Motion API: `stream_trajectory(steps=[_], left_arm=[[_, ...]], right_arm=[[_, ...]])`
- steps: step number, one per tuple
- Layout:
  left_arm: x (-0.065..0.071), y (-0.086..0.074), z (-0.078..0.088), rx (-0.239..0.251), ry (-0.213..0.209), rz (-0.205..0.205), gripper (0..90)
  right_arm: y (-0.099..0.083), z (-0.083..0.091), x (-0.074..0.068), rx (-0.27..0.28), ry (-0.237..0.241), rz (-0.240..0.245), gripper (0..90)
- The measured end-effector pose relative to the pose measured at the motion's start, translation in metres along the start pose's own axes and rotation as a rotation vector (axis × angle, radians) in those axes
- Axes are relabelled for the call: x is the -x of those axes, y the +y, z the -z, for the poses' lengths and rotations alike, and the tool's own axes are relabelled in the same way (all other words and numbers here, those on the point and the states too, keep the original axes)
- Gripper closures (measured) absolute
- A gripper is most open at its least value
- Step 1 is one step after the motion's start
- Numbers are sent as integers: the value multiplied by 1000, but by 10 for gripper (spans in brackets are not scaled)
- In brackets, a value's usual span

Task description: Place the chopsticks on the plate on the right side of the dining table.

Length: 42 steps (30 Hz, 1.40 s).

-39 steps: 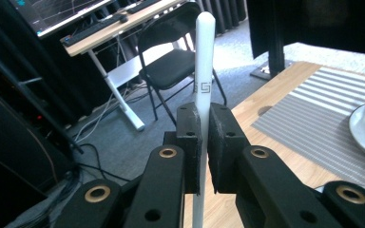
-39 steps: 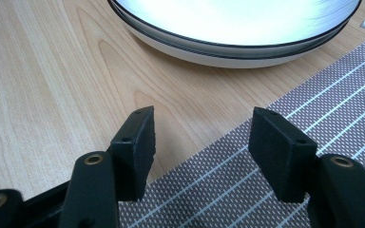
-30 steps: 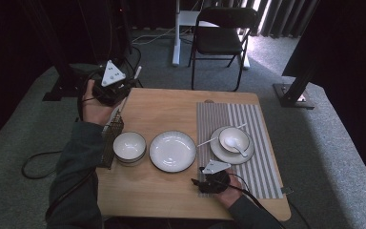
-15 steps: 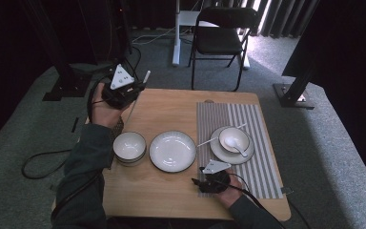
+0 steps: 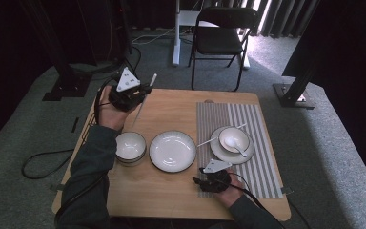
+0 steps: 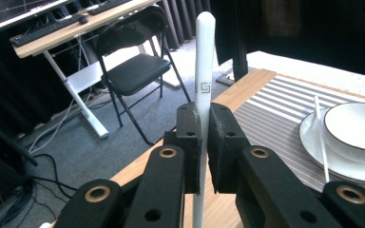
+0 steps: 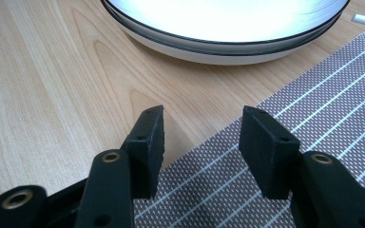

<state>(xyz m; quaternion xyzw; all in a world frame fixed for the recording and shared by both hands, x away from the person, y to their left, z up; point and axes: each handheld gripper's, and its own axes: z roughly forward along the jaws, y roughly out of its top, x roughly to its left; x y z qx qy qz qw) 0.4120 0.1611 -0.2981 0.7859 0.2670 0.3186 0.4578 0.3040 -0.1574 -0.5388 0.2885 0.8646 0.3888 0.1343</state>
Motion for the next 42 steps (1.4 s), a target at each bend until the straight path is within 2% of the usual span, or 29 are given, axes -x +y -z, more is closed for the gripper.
stream_trajectory(steps=[11, 21, 37, 42], left_arm=[[6, -4, -6, -2, -24, 10, 845], [14, -7, -14, -7, -66, 21, 845], [23, -9, -22, -10, -98, 28, 845], [29, -9, -25, 3, -116, 39, 845]], right_arm=[[0, 0, 1, -4, 3, -9, 505], [0, 0, 1, -8, 4, -18, 504], [0, 1, 1, 0, -21, -16, 477], [0, 1, 2, 1, -22, -22, 473]])
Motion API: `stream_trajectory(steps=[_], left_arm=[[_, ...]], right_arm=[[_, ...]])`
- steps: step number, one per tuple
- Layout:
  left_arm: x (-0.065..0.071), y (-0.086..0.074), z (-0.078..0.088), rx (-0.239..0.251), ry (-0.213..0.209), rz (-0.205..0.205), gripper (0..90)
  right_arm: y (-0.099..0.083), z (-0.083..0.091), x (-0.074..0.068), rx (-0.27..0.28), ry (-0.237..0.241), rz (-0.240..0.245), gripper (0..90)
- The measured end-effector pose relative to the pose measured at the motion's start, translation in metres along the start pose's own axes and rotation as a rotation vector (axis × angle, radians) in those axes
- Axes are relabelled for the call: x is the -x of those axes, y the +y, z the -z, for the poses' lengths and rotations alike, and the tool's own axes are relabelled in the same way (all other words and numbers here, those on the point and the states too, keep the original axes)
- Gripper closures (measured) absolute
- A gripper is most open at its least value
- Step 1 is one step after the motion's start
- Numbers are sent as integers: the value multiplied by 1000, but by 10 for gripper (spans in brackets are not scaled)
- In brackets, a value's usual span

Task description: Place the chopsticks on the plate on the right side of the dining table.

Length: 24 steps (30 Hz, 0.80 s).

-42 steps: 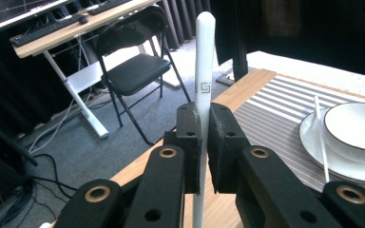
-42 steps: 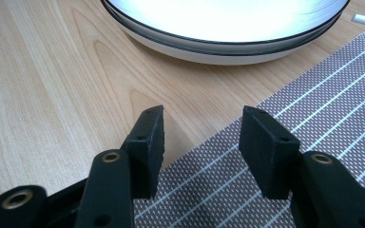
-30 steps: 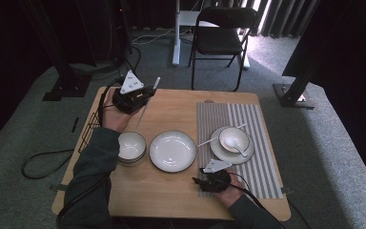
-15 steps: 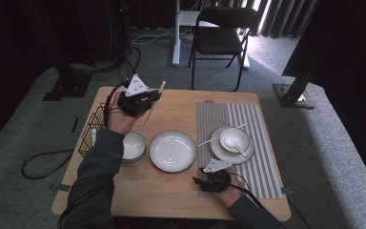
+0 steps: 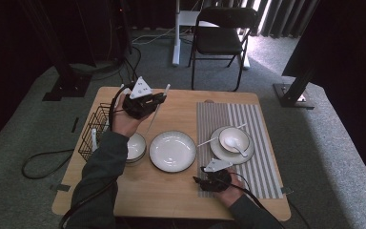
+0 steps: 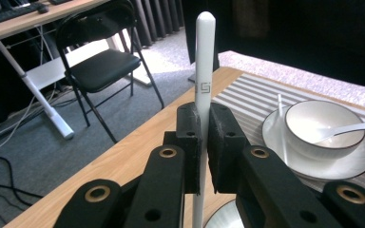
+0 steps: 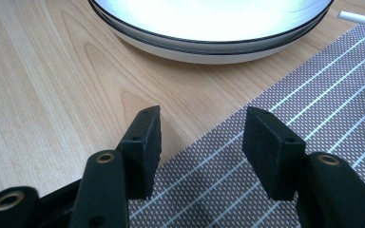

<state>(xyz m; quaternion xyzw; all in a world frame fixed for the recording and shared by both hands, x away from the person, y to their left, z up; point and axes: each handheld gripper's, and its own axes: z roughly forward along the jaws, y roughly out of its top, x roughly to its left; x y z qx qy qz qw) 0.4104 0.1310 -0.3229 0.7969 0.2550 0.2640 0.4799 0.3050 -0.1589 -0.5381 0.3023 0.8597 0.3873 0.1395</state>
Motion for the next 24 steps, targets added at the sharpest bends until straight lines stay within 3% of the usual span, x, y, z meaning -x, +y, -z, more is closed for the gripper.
stream_trajectory(steps=[10, 24], left_arm=[[8, 2, -5, 6, -25, -3, 845], [20, -7, -16, 10, -74, 30, 845]], right_arm=[[0, 0, 1, -3, 0, -1, 473], [2, 2, 3, 4, 10, -19, 513]])
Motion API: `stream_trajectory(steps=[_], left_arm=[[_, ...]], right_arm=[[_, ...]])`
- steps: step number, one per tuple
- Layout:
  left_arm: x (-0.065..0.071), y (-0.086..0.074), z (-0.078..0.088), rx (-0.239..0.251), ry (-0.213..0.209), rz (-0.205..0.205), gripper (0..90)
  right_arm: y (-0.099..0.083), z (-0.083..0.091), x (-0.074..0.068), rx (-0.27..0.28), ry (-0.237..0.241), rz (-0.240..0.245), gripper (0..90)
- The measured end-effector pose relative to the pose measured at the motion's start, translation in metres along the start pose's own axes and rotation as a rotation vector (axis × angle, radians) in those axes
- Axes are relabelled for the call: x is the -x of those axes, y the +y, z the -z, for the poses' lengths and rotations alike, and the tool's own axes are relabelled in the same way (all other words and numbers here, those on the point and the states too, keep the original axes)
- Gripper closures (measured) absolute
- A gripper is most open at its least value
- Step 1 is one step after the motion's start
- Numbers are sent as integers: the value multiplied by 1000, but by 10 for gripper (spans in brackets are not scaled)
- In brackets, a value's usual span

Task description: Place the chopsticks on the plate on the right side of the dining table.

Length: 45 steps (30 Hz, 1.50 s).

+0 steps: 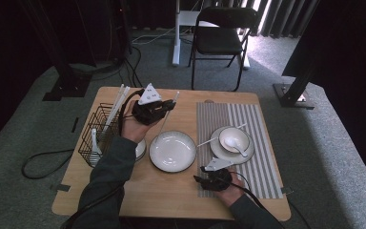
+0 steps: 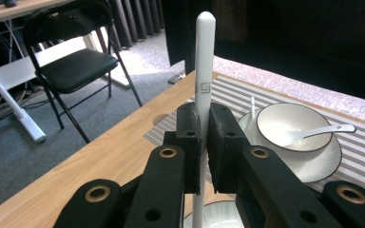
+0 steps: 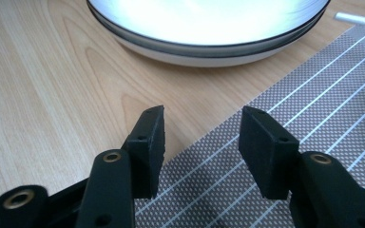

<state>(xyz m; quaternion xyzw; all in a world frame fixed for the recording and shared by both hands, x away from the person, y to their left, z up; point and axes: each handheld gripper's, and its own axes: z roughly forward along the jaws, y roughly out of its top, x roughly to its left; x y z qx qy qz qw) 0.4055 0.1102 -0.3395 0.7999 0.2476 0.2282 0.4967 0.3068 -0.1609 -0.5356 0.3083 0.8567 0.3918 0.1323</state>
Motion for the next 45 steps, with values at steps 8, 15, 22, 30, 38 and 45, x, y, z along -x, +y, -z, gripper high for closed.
stream_trajectory(steps=[8, 15, 22, 30, 38, 45], left_arm=[[5, -2, -6, 16, -40, 26, 845], [14, -4, -14, 14, -70, 23, 845], [24, -6, -25, 25, -125, 49, 845], [29, -4, -26, 42, -165, 61, 845], [34, -2, -26, 58, -190, 67, 845], [38, -3, -27, 74, -222, 85, 845]], right_arm=[[4, 3, 2, 25, -15, -10, 536], [14, 8, 3, 54, -25, -21, 573], [22, 9, 4, 75, -14, -35, 618], [38, 5, 1, 90, -11, -15, 648], [51, 0, 3, 104, -17, -25, 650], [56, -3, 8, 122, 10, -63, 651]])
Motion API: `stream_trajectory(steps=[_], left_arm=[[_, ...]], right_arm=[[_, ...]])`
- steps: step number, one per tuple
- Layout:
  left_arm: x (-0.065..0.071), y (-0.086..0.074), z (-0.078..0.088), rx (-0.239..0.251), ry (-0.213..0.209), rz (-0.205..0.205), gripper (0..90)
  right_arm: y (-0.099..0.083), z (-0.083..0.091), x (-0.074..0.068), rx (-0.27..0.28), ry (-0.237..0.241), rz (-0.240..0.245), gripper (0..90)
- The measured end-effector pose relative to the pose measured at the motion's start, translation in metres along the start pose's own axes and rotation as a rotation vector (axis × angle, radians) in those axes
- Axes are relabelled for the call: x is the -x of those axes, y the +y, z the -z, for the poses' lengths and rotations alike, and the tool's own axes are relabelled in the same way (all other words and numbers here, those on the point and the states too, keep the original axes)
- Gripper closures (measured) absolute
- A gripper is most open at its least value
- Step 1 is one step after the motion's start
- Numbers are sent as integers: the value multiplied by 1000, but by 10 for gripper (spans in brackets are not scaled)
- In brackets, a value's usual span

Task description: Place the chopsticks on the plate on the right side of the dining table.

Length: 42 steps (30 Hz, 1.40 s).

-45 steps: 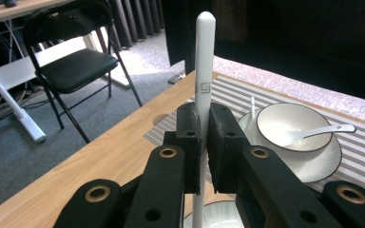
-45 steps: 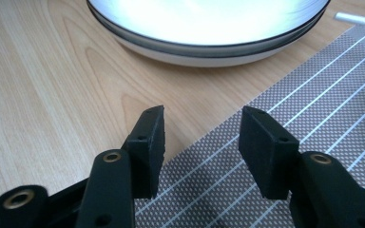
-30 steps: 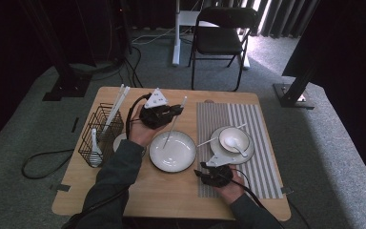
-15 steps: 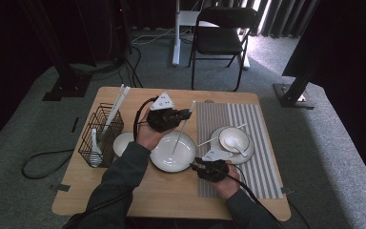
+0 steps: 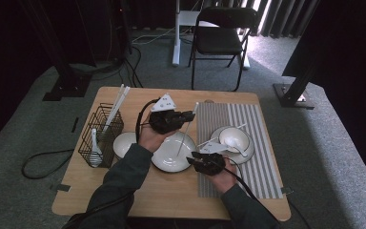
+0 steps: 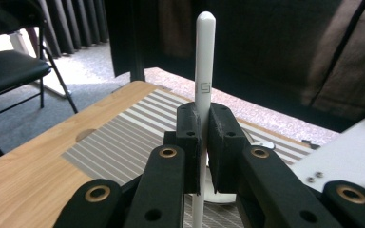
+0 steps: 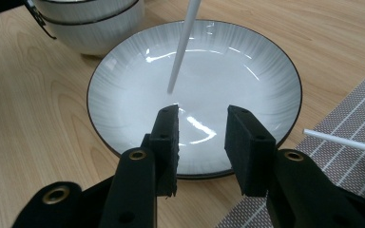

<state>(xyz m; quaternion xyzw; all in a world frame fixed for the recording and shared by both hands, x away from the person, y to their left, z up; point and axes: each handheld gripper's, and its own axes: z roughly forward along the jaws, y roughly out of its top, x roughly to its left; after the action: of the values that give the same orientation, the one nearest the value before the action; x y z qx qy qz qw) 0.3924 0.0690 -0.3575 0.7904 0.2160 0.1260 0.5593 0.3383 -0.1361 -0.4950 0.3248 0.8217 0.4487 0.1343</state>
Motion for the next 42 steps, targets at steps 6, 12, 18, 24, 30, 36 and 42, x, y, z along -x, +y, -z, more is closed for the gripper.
stream_trajectory(steps=[6, 12, 18, 24, 30, 36, 42], left_arm=[[4, 0, -2, 22, -23, 10, 845], [5, 0, -2, 62, -61, 34, 845], [5, -1, -2, 92, -99, 58, 845], [4, -4, -3, 90, -106, 62, 844], [3, -7, -4, 96, -113, 61, 838], [6, -21, -6, 71, -114, 63, 725], [9, -52, -9, 48, -90, 89, 699]], right_arm=[[2, -3, 3, 11, 31, -38, 651], [5, -4, 1, 18, 46, -31, 666], [5, -7, 0, 12, 54, -30, 727], [5, -7, -1, 9, 66, -27, 839], [3, -8, 0, 1, 63, -46, 855], [2, -7, 2, 0, 48, -67, 869], [2, -6, 4, 2, 42, -88, 869]])
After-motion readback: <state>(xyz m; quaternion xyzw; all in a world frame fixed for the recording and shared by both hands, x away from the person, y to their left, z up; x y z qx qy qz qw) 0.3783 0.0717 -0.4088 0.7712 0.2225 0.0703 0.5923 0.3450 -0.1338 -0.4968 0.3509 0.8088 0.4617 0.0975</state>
